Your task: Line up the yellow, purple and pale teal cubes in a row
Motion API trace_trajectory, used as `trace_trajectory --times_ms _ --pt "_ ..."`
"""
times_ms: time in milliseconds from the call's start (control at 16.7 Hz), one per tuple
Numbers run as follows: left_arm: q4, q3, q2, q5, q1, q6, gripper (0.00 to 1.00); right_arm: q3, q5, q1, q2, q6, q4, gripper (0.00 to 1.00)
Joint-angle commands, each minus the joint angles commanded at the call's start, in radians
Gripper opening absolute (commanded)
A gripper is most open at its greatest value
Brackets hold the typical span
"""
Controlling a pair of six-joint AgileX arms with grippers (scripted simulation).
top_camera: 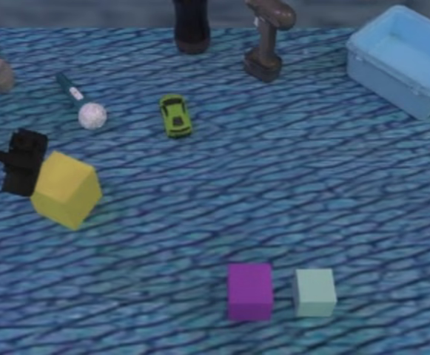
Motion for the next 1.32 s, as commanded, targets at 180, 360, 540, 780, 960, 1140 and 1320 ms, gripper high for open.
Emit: trace_trajectory --times_ms 180,360,540,780,960,1140,1320 --pt "-0.158 0.202 0.280 0.000 -0.023 0.039 1.00 -0.223 -0.025 -0.120 -0.260 -0.118 0.153 1.00" --pt "-0.290 0.383 0.498 0.001 -0.044 0.073 1.00 -0.391 -0.070 -0.216 -0.450 -0.205 0.298 1.00" --pt "-0.379 0.527 0.649 0.001 -0.058 0.097 1.00 -0.506 -0.120 -0.286 -0.576 -0.262 0.423 1.00" --pt "-0.434 0.629 0.757 0.002 -0.068 0.113 1.00 -0.575 -0.165 -0.334 -0.679 -0.294 0.518 1.00" --pt "-0.437 0.634 0.762 0.002 -0.069 0.114 1.00 -0.578 -0.167 -0.336 -0.684 -0.295 0.522 1.00" --pt "-0.434 0.633 0.765 0.001 -0.064 0.114 1.00 -0.578 -0.167 -0.336 -0.684 -0.295 0.522 1.00" --pt "-0.364 0.583 0.787 0.002 -0.067 0.117 1.00 -0.578 -0.167 -0.336 -0.684 -0.295 0.522 1.00"
